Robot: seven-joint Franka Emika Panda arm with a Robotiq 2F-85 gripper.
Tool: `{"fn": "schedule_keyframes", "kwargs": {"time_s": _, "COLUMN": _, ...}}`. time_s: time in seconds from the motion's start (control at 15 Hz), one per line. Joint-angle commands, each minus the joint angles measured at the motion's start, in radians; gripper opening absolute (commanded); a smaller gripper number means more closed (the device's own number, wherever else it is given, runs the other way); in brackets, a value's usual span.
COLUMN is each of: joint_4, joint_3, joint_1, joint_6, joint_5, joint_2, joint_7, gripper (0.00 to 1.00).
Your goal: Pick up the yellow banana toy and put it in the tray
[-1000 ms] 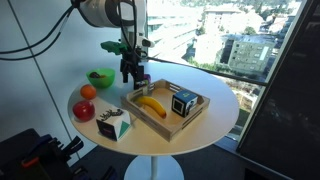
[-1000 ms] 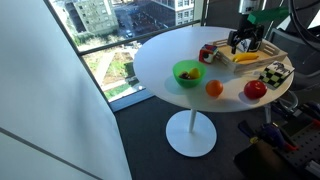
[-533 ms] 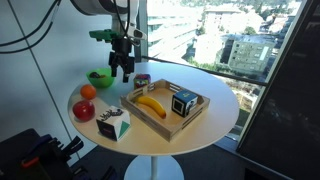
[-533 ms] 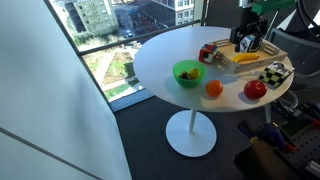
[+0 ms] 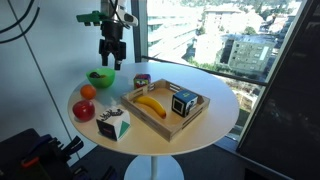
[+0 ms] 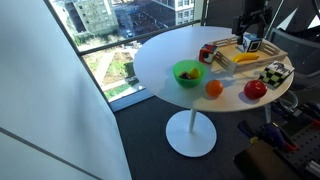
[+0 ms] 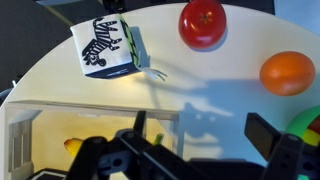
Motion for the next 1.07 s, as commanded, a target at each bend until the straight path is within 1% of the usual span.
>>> {"fn": "schedule_keyframes", "kwargs": {"time_s": 0.0, "joint_4": -0.013, "joint_3": 0.013, "joint_1": 0.001, "joint_6": -0.02, "joint_5": -0.006, "joint_2": -0.071, "joint_7": 0.004, "gripper": 1.0}}
{"fn": "schedule_keyframes", "kwargs": {"time_s": 0.6, "joint_4": -0.068, "joint_3": 0.036, "joint_1": 0.0, "joint_6": 0.023, "joint_5": 0.0, "joint_2": -0.21, "joint_7": -0.01, "gripper": 1.0}}
{"fn": "schedule_keyframes", "kwargs": {"time_s": 1.0, "joint_4": -0.124, "joint_3": 0.037, "joint_1": 0.0, "joint_6": 0.087, "joint_5": 0.009, "joint_2": -0.281, "joint_7": -0.052, "gripper": 1.0}}
